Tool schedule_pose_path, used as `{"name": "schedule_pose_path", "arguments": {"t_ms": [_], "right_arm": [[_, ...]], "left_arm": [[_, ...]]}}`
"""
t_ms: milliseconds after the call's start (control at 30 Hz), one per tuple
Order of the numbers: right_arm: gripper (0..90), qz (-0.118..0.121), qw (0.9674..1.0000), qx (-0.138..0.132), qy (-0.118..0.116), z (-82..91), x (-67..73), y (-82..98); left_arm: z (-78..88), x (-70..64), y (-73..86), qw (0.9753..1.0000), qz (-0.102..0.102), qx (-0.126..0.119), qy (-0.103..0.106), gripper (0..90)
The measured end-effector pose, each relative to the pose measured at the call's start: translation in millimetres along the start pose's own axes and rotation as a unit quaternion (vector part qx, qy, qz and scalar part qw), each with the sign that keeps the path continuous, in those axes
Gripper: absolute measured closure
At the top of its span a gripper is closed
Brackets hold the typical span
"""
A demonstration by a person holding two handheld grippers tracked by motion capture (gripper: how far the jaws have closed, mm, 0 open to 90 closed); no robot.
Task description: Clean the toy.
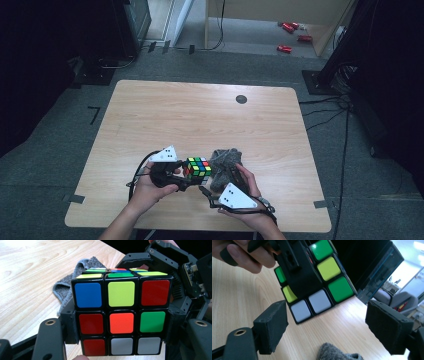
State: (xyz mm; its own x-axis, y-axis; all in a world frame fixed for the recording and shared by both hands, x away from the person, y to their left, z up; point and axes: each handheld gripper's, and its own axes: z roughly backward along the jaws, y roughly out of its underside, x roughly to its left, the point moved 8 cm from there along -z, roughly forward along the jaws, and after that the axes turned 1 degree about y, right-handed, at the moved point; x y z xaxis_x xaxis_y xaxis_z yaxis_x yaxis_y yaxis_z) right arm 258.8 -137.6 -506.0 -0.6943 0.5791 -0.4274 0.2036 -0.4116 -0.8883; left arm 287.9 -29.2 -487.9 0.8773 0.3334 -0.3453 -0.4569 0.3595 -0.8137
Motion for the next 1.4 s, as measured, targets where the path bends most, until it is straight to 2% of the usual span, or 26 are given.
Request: {"name": "schedule_pose_path", "arguments": {"t_ms": [133,233,567,767,933,1200,1267,1400], "right_arm": [[20.5,0.020,0.9998,-0.003,-0.002,-2.4,3.8,-0.3],[22.4,0.028,0.9996,-0.005,-0.001,-3.5,5.5,-0.4],[23.7,0.045,0.9990,-0.002,0.000,-4.6,7.1,2.3],[24.2,0.052,0.9987,-0.004,-0.002,-5.1,7.1,2.3],[29.5,0.072,0.9974,-0.007,-0.003,-4.0,8.5,1.5],[30.7,0.047,0.9987,-0.011,-0.014,-2.2,7.9,1.6],[30.9,0.029,0.9993,-0.013,-0.019,-1.3,7.5,0.6],[32.0,0.008,0.9994,-0.013,-0.032,0.4,6.9,0.1]], "left_arm": [[-2.7,-3.8,0.5,0.9999,0.007,0.007,0.009,34.4],[-5.1,-5.6,1.1,0.9998,0.009,0.014,0.012,34.3],[-10.0,-6.0,3.9,0.9986,0.034,0.030,0.026,34.3],[-12.1,-7.8,4.3,0.9978,0.044,0.035,0.037,34.2],[-13.1,-5.4,5.4,0.9965,0.059,0.030,0.050,33.8],[-13.6,-6.9,7.0,0.9956,0.058,0.033,0.065,31.5],[-13.0,-7.8,7.4,0.9951,0.057,0.036,0.072,30.4],[-12.5,-8.4,7.8,0.9955,0.052,0.040,0.068,31.1]]}}
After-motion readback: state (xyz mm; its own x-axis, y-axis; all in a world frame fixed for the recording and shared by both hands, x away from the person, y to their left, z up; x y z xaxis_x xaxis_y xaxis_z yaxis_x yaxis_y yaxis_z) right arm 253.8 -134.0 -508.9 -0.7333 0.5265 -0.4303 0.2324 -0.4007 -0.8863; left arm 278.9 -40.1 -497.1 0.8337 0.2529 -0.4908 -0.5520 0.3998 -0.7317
